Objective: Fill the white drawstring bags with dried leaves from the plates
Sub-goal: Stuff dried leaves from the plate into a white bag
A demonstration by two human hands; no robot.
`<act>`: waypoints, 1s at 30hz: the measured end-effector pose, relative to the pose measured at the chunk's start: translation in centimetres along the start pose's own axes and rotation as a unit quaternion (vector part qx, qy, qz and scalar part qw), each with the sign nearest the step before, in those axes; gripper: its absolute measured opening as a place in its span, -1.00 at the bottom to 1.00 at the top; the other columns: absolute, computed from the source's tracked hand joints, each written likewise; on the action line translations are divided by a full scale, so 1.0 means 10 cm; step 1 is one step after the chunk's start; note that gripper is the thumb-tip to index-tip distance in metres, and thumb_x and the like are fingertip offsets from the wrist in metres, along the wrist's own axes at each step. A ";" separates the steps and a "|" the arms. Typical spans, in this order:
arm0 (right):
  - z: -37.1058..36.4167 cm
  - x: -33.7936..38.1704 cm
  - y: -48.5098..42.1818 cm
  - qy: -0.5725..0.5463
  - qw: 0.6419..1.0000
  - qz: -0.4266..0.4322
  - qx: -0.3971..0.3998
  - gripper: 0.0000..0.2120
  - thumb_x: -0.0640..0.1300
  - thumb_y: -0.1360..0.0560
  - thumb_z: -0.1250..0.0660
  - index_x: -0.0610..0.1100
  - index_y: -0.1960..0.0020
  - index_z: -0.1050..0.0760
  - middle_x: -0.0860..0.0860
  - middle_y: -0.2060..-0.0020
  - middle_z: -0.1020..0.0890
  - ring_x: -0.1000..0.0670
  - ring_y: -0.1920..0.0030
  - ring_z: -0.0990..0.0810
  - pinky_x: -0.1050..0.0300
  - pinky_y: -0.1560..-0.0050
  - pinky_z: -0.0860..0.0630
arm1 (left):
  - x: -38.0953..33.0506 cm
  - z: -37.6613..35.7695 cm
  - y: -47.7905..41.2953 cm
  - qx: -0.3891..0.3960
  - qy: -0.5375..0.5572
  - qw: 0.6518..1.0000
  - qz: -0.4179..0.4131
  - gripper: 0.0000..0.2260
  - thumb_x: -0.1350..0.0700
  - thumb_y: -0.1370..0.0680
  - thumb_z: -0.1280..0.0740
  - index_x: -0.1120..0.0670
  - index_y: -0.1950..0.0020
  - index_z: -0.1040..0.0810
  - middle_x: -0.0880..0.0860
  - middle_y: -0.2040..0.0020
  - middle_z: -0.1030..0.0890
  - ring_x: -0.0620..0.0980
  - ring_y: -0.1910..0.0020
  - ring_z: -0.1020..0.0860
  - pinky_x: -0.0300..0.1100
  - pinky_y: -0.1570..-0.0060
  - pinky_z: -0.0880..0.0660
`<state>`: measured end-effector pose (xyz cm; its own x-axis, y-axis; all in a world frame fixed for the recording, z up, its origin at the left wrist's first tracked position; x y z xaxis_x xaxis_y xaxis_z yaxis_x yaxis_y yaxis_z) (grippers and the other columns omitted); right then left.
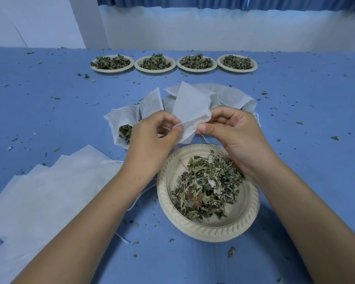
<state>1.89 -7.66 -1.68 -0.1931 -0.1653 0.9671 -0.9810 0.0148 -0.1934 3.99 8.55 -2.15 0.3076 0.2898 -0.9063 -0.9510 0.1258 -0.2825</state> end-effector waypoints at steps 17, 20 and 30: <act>-0.06 0.15 0.29 0.517 0.816 -0.014 0.259 -0.72 -0.12 -0.36 -0.55 0.07 -0.05 -0.63 0.21 0.06 -0.60 0.26 0.03 -0.50 0.46 0.00 -0.37 | -0.22 0.15 0.06 -0.100 -0.227 0.945 -0.211 -0.92 0.33 -0.44 -0.46 0.20 0.13 -0.61 0.04 0.25 -0.51 -0.14 0.35 -0.39 -0.34 0.24 -0.40; -0.03 0.23 0.28 0.485 0.840 0.003 0.244 -0.77 -0.18 -0.37 -0.53 0.03 0.01 -0.65 0.22 0.13 -0.62 0.26 0.11 -0.54 0.39 0.05 -0.43 | -0.20 0.06 0.08 -0.058 -0.180 0.962 -0.198 -0.93 0.26 -0.45 -0.50 0.16 0.16 -0.63 -0.03 0.27 -0.52 -0.19 0.32 -0.46 -0.31 0.27 -0.46; 0.09 0.41 0.29 0.315 0.929 0.084 0.176 -0.82 -0.31 -0.36 -0.45 -0.08 0.11 -0.67 0.02 0.28 -0.64 -0.12 0.29 -0.52 0.11 0.12 -0.52 | -0.25 0.05 0.14 -0.057 -0.136 0.974 -0.172 -0.93 0.23 -0.46 -0.49 0.15 0.19 -0.63 -0.13 0.30 -0.57 -0.15 0.31 -0.52 -0.23 0.31 -0.53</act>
<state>-1.71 -9.24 1.61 -0.4230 0.4210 0.8024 -0.8911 -0.3537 -0.2843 1.93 8.45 -0.11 0.5903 0.4916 -0.6402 -0.7832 0.1572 -0.6015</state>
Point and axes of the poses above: each hand's wrist, its own y-axis away from the middle knuckle, its own z-axis out of the back of the hand, x = y × z, the point moved 5 cm from there along -y, towards the middle knuckle
